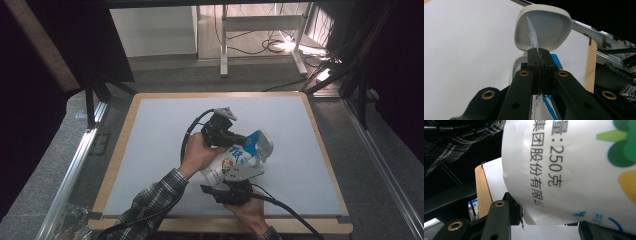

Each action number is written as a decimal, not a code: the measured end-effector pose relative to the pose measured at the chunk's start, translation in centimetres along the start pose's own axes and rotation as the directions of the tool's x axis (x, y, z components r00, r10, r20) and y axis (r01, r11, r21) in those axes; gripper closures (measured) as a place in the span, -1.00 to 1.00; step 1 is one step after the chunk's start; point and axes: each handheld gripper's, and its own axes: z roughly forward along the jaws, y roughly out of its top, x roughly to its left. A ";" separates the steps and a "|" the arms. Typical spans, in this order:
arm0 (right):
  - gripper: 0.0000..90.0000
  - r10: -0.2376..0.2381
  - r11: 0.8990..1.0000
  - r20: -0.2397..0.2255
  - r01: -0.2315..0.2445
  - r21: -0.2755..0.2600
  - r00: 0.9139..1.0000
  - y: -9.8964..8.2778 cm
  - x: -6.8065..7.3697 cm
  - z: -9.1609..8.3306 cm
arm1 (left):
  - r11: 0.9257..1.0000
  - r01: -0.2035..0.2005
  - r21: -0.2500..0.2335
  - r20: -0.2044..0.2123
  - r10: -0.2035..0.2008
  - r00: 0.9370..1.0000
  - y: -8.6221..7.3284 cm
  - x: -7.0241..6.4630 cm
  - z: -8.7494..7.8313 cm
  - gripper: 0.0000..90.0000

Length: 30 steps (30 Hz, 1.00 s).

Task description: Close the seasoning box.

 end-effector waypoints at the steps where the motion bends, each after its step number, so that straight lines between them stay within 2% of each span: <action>1: 0.31 0.001 1.000 0.000 -0.001 -0.001 1.000 0.0 0.0 0.0 | 1.000 0.000 0.001 0.000 0.000 1.000 0.0 0.0 0.0 0.97; 30: 0.31 0.005 1.000 -0.007 -0.005 -0.009 1.000 0.2 0.1 0.0 | 1.000 0.002 0.022 -0.001 -0.002 1.000 0.4 0.0 0.1 0.97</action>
